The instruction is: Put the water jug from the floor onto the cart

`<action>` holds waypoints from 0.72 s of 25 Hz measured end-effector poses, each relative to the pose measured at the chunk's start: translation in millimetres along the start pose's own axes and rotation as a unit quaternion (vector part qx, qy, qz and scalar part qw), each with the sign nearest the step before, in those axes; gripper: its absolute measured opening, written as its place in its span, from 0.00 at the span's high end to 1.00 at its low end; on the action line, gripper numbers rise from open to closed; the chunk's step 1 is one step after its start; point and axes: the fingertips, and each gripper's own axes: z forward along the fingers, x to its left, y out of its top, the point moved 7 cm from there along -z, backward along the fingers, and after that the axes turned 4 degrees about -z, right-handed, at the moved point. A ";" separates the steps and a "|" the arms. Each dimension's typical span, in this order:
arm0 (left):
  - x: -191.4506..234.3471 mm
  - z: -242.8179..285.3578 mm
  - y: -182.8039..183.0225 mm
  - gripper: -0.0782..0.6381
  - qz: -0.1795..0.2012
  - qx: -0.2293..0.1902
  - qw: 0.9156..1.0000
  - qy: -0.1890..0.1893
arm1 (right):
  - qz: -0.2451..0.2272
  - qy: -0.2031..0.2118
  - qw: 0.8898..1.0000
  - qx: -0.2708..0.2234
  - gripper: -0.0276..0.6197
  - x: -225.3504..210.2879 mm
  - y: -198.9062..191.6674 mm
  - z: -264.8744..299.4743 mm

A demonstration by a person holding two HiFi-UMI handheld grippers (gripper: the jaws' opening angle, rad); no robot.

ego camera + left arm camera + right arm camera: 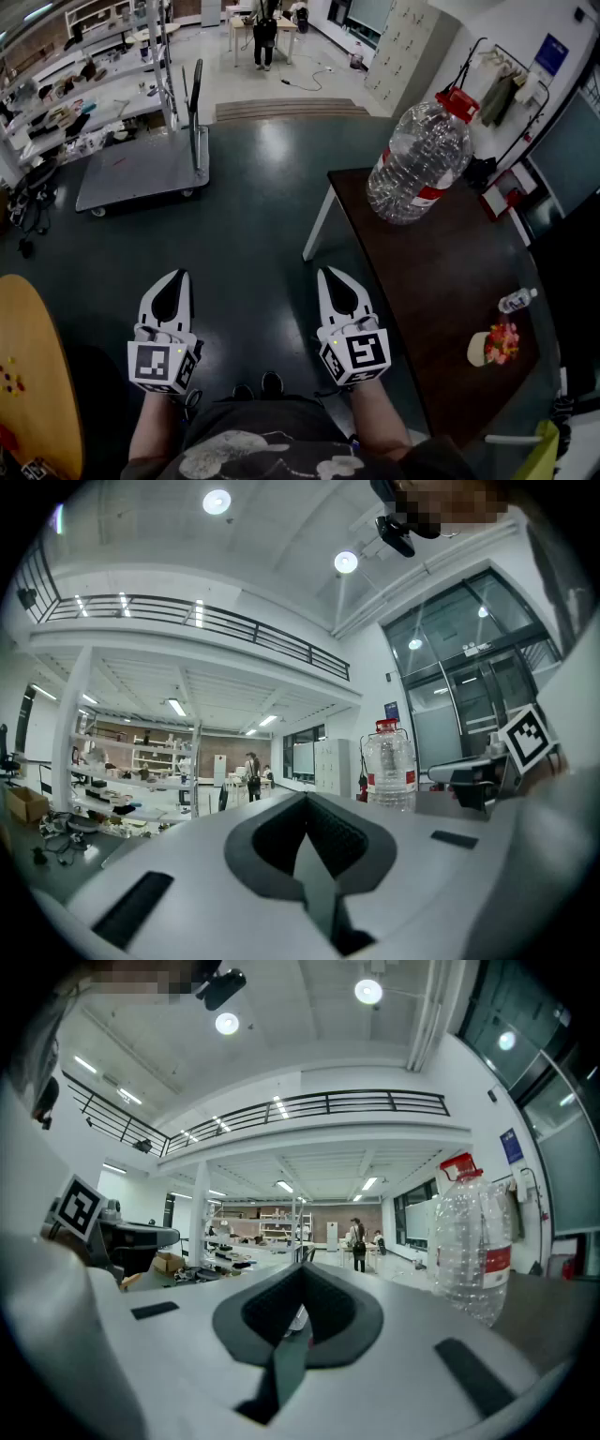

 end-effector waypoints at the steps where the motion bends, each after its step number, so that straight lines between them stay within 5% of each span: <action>1: 1.5 -0.8 -1.3 0.88 0.001 0.003 1.000 0.001 | -0.002 0.006 1.000 0.000 0.97 4.7 0.6 1.5; 12: 11.8 -5.2 -20.3 0.88 0.002 0.016 1.000 -0.005 | -0.007 0.019 1.000 0.015 0.97 30.4 -6.7 4.6; 18: 13.1 -14.1 -16.2 0.88 -0.028 0.019 0.999 -0.021 | -0.015 0.006 1.000 0.006 0.97 25.6 0.8 11.3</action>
